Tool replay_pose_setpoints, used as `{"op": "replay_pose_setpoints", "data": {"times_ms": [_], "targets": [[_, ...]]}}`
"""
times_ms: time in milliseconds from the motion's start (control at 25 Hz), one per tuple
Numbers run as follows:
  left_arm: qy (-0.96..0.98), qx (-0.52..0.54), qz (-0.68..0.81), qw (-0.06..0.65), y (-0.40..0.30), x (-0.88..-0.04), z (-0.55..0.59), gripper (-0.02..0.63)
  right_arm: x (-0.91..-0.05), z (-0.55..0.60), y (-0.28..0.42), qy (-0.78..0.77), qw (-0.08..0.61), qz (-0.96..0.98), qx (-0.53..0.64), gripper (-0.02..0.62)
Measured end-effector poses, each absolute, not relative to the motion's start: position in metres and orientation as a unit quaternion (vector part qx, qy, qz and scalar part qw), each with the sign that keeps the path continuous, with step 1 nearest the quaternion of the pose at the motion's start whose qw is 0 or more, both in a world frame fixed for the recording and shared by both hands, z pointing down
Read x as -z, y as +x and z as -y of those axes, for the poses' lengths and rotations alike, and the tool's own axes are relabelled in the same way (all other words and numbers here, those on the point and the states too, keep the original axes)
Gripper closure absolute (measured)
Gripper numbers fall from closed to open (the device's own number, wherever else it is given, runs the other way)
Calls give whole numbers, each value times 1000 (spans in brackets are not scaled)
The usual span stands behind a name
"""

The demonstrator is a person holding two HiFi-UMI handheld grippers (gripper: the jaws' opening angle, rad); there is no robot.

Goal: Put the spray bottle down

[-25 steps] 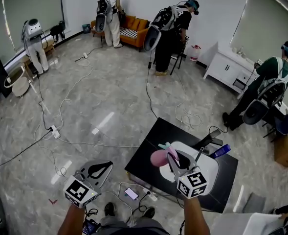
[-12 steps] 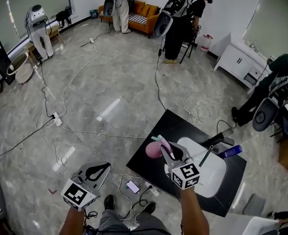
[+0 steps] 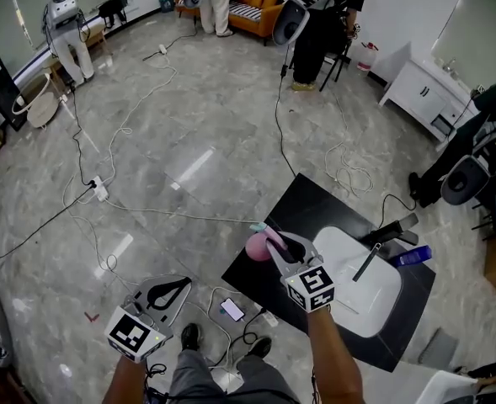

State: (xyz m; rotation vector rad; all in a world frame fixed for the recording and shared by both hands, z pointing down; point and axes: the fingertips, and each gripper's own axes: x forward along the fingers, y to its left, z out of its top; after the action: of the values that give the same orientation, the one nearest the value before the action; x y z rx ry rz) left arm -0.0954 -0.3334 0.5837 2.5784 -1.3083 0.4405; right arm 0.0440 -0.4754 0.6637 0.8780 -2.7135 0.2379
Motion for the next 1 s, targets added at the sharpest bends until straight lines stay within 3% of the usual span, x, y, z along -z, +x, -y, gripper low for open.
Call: {"op": "replay_pose_setpoints", "data": {"times_ms": [1000], "targets": [[870, -161, 450, 117, -112, -601, 342, 604, -704, 474, 12, 251, 203, 946, -32, 490]]}}
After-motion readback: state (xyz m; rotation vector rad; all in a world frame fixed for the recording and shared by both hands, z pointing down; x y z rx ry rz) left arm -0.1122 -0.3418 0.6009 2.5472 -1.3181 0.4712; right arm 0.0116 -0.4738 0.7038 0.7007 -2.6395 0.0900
